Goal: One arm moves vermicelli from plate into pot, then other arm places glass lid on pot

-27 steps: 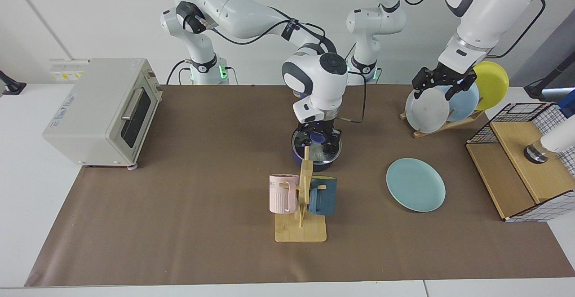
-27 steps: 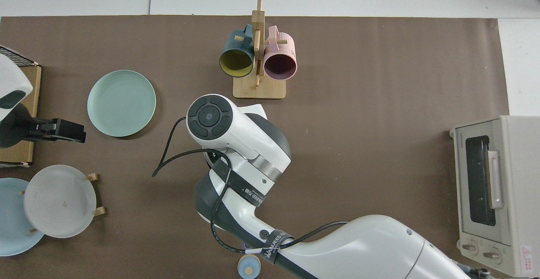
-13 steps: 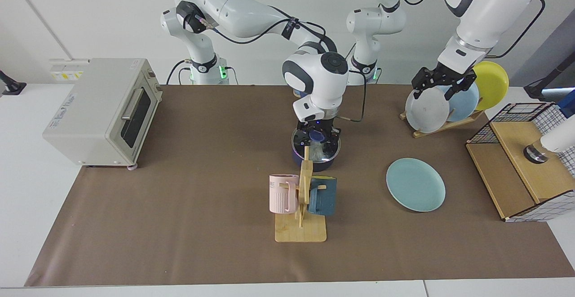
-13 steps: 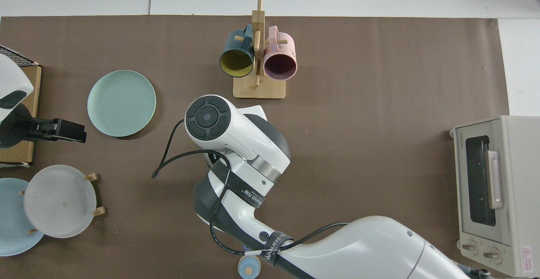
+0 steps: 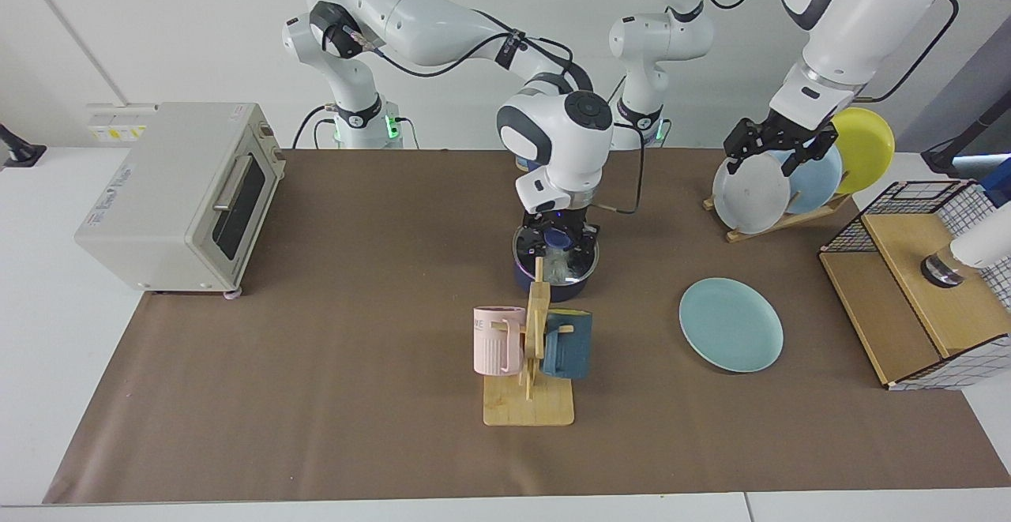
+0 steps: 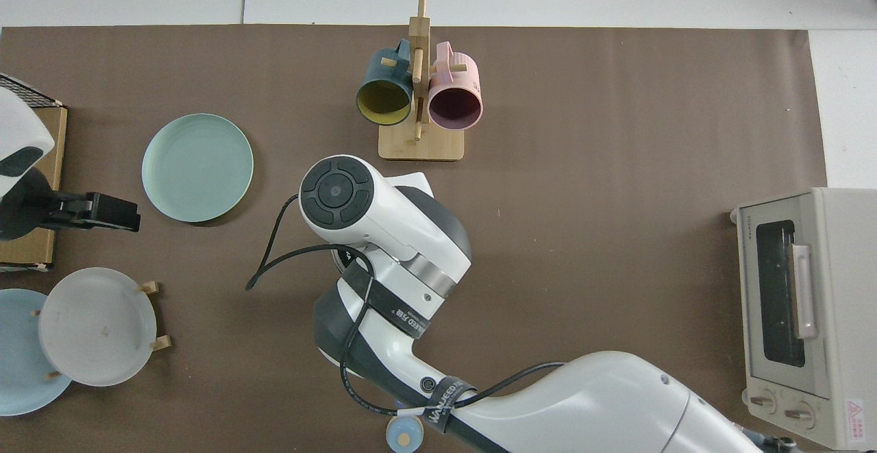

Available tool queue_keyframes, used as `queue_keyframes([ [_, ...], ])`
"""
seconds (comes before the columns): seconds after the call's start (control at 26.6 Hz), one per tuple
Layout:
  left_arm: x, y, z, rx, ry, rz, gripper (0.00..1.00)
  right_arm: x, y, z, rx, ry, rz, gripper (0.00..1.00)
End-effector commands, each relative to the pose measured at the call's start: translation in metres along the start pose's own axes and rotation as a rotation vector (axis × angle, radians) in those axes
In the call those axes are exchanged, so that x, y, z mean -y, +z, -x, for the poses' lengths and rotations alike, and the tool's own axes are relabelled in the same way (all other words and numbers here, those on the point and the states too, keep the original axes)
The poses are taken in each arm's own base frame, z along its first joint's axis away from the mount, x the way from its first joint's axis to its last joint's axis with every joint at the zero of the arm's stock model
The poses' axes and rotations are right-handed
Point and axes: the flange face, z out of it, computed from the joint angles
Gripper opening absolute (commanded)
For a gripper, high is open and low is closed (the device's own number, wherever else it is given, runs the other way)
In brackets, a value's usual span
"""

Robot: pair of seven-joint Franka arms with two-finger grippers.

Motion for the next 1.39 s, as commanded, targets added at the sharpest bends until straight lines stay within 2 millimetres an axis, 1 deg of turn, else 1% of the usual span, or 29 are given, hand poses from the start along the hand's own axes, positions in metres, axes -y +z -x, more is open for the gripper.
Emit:
queue_keyframes([
  [0.0,-0.001,-0.004,0.004,-0.005,0.013,-0.021,1.00,-0.005,0.015,0.005,0.008,0.027,0.018,0.00],
  [0.19,0.000,-0.004,0.004,-0.005,0.011,-0.021,1.00,-0.007,0.013,0.008,0.020,0.029,0.023,0.00],
  [0.38,-0.002,-0.004,0.004,-0.005,0.014,-0.021,1.00,-0.009,0.022,0.010,0.035,0.047,0.032,0.00],
  [0.49,-0.002,-0.004,0.004,-0.005,0.014,-0.021,1.00,-0.009,0.021,0.010,0.034,0.047,0.031,0.00],
  [0.56,-0.001,-0.004,0.004,-0.005,0.013,-0.021,1.00,-0.010,0.021,0.009,0.032,0.048,0.030,0.03],
  [0.64,-0.001,-0.004,0.004,-0.005,0.013,-0.021,1.00,-0.009,0.021,0.007,0.032,0.051,0.022,0.08],
  [0.75,-0.001,-0.004,0.004,-0.005,0.013,-0.021,1.00,-0.008,0.020,0.005,0.027,0.054,0.004,0.09],
  [0.79,-0.002,-0.004,0.004,-0.005,0.014,-0.021,1.00,-0.007,0.019,0.005,0.024,0.053,-0.002,0.17],
  [0.83,-0.001,-0.004,0.004,-0.005,0.013,-0.021,1.00,-0.007,0.019,0.004,0.024,0.055,-0.005,0.35],
  [0.86,-0.001,-0.004,0.004,-0.005,0.013,-0.021,1.00,-0.007,0.019,0.004,0.027,0.056,-0.006,0.69],
  [0.9,-0.001,-0.004,0.004,-0.005,0.013,-0.021,1.00,-0.007,0.018,0.003,0.023,0.054,-0.008,1.00],
  [0.98,-0.001,-0.004,0.004,-0.005,0.013,-0.021,1.00,-0.007,0.013,0.002,0.016,0.046,-0.011,1.00],
  [1.17,-0.001,-0.004,0.004,-0.005,0.013,-0.021,1.00,-0.015,-0.021,-0.011,-0.014,0.042,-0.042,1.00],
  [1.28,-0.002,-0.004,0.004,-0.005,0.014,-0.021,1.00,-0.022,-0.048,-0.017,-0.031,0.053,-0.065,1.00],
  [1.35,-0.001,-0.005,0.004,-0.007,0.013,-0.021,1.00,-0.023,-0.069,-0.013,-0.048,0.053,-0.089,1.00],
])
